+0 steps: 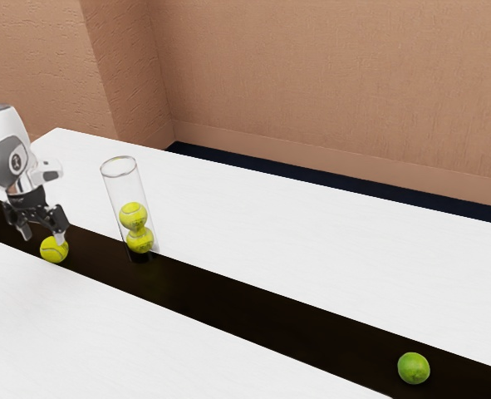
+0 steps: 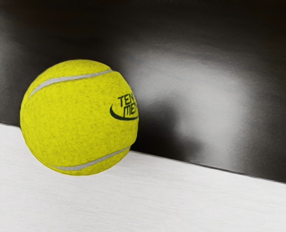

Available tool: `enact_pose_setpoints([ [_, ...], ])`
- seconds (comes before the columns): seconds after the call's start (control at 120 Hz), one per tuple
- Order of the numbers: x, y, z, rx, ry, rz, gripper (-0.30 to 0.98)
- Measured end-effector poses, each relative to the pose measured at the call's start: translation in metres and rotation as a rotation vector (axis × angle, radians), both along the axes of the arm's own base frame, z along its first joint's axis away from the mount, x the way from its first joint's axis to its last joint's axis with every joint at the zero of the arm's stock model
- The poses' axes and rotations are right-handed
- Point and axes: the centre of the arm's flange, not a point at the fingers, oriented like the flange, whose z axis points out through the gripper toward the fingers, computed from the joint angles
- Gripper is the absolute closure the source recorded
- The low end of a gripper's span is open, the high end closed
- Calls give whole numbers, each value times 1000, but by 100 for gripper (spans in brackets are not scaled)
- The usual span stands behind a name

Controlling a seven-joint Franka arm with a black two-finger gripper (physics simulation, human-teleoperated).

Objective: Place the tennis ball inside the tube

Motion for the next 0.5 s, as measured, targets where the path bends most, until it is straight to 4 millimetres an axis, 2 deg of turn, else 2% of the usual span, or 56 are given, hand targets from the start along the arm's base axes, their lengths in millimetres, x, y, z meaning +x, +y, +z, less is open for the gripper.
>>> enact_pose_setpoints([
  [0.133, 16, 12, -10, 10, -7, -33, 0],
  [0.225, 27, 21, -26, 8, 3, -50, 0],
  [0.5, 41, 40, -51, -3, 10, -74, 0],
])
